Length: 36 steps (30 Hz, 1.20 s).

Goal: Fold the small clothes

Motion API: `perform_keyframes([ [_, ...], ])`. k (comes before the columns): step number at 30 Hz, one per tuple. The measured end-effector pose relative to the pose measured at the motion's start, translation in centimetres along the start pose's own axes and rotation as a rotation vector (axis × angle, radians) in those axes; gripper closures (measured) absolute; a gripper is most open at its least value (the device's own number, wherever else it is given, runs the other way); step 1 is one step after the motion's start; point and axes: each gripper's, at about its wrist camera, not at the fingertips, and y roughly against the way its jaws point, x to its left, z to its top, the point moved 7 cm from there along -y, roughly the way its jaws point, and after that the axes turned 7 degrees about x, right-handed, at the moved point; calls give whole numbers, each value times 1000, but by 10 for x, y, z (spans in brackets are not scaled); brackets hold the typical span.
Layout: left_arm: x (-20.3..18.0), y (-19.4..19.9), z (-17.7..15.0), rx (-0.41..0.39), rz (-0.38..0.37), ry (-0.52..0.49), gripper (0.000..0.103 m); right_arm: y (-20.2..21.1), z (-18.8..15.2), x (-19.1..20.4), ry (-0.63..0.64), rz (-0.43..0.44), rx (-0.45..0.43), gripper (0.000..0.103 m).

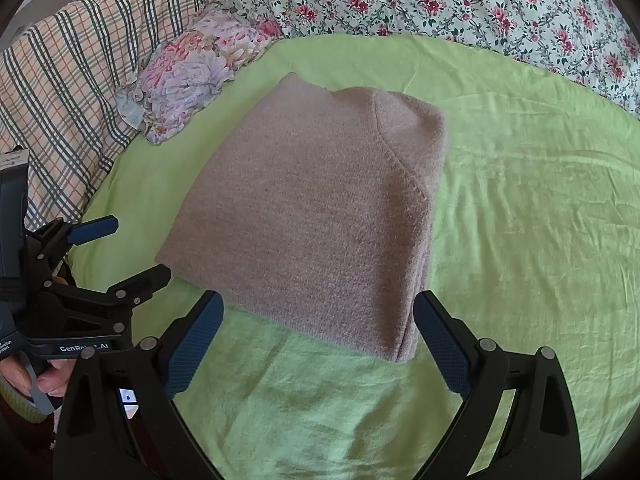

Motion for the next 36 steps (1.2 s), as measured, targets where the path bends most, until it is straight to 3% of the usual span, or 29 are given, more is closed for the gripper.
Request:
perform_keyframes([
  [36,-1,5,5,-6,7,-3,6,6,7,3,-5,-6,-10,7],
])
